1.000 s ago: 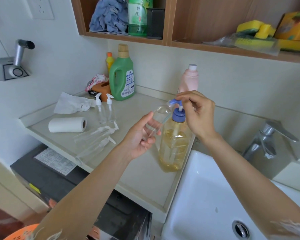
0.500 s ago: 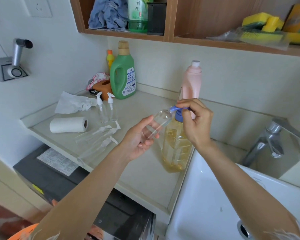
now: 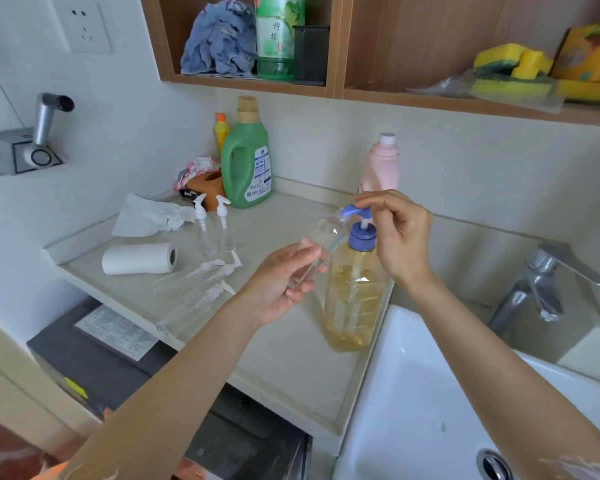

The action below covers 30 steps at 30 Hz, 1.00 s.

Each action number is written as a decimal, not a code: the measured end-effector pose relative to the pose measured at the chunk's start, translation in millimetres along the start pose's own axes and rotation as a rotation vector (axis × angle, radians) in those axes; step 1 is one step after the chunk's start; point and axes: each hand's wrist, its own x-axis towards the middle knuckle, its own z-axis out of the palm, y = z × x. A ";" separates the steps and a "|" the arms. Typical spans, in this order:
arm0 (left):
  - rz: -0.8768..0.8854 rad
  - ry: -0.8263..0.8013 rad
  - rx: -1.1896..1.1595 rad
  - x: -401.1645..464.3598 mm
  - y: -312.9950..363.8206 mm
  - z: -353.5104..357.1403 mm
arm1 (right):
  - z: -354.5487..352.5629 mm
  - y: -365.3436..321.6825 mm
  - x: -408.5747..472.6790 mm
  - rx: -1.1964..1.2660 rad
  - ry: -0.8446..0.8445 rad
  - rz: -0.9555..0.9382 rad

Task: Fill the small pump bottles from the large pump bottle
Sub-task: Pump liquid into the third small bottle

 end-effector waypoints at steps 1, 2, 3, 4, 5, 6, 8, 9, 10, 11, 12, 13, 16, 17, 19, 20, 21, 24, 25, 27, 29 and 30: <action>0.002 -0.003 -0.005 0.9 -0.9 0.1 | 0.9 0.6 -0.6 0.016 0.015 -0.001; 0.002 -0.006 -0.011 2.0 -2.4 0.0 | 2.3 2.3 -2.0 0.029 0.031 0.001; 0.003 -0.007 -0.013 2.6 -3.5 -0.3 | 4.0 3.4 -3.4 0.036 0.045 -0.002; 0.002 -0.007 -0.014 3.2 -4.9 -0.6 | 5.7 5.0 -5.5 0.035 0.057 -0.008; -0.003 -0.004 -0.013 3.7 -6.3 -1.3 | 7.0 6.8 -6.8 0.026 0.064 -0.015; -0.012 0.003 -0.015 5.3 -8.3 -2.4 | 8.2 10.1 -8.0 0.011 0.067 -0.022; -0.034 0.024 -0.028 6.8 -11.3 -4.2 | 8.7 15.1 -10.7 -0.032 0.068 -0.043; -0.043 0.031 -0.036 7.4 -12.0 -5.2 | 8.4 16.8 -12.0 -0.053 0.070 -0.054; -0.048 0.033 -0.041 7.9 -12.6 -5.5 | 7.6 18.1 -13.3 -0.063 0.072 -0.058; -0.049 0.035 -0.042 8.1 -12.8 -5.9 | 6.9 18.3 -14.0 -0.065 0.068 -0.057; -0.047 0.034 -0.040 7.8 -13.0 -6.0 | 6.4 18.0 -14.8 -0.066 0.062 -0.055; -0.044 0.032 -0.037 6.4 -12.6 -5.2 | 5.1 16.3 -15.7 -0.068 0.052 -0.059; -0.037 0.023 -0.027 3.7 -9.3 -3.4 | 2.2 10.8 -13.5 -0.080 0.015 -0.067; -0.039 0.023 -0.027 2.9 -8.1 -2.0 | 0.0 8.4 -10.5 -0.076 -0.002 -0.061; -0.039 0.014 -0.026 1.9 -4.9 0.4 | -5.7 2.7 -1.9 -0.043 -0.036 -0.048; -0.036 0.008 -0.024 2.2 -3.7 1.2 | -7.7 0.3 2.5 -0.026 -0.049 -0.038; -0.033 0.006 -0.023 2.3 -2.8 2.1 | -8.8 -1.5 5.6 -0.016 -0.060 -0.032; -0.026 0.023 -0.031 2.6 -3.5 2.8 | -7.4 -2.4 6.5 -0.019 -0.081 -0.028; -0.027 0.028 -0.036 3.2 -5.0 2.4 | -6.8 -0.7 4.6 -0.019 -0.074 -0.027; -0.030 0.037 -0.035 3.4 -8.0 2.1 | -5.6 2.2 -0.8 -0.014 -0.036 -0.035; -0.045 0.052 -0.018 6.3 -12.4 1.7 | -1.8 5.8 -4.4 0.000 0.005 -0.049; -0.056 0.055 -0.014 8.9 -15.2 0.9 | 2.7 7.9 -6.2 0.013 0.027 -0.057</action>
